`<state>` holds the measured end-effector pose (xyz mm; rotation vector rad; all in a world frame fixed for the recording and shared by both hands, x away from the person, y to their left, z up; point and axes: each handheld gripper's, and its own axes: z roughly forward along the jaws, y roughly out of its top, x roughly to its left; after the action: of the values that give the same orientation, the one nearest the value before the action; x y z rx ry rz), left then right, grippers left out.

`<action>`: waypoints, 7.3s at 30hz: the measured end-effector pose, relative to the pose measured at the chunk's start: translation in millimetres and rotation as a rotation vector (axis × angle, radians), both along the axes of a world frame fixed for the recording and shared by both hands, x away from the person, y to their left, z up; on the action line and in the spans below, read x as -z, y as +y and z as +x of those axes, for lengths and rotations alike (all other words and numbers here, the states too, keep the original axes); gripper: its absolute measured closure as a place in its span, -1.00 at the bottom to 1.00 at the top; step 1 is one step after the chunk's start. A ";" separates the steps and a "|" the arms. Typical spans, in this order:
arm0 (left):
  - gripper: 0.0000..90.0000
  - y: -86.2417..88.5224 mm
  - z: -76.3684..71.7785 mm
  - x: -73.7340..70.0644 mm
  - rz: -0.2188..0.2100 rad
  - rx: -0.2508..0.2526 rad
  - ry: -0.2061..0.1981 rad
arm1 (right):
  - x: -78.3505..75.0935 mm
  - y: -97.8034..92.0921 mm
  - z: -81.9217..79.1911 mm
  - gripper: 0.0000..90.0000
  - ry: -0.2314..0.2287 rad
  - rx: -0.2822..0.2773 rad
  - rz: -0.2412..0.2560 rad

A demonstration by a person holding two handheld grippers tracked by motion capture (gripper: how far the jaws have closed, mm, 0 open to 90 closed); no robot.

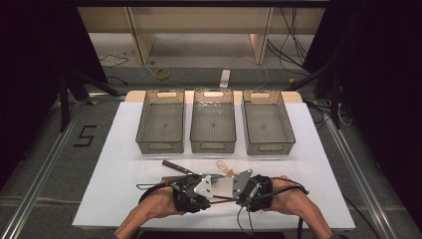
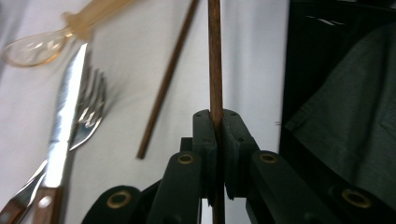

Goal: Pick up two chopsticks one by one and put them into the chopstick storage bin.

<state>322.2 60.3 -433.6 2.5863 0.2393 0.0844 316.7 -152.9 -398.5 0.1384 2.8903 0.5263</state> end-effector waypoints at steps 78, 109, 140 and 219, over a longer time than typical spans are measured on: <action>0.89 135.2 172.1 -56.8 -0.290 -0.867 -0.032 | 30.1 -61.5 -3.8 -0.42 0.039 0.428 0.462; 0.86 141.6 216.4 -29.8 -0.215 -0.978 -0.045 | 29.9 -62.1 -5.3 -0.44 0.056 0.411 0.471; -0.59 102.1 89.1 -48.4 -0.483 -0.714 -0.007 | 23.1 -54.9 21.7 -0.28 0.127 0.353 0.166; -0.66 59.0 13.5 -10.7 -0.381 -0.462 -0.034 | 29.2 -14.2 13.2 0.90 0.118 0.087 -0.178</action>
<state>335.7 119.3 -422.9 2.1080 0.7593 0.2251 329.9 -167.1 -427.7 0.2745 3.0107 0.2522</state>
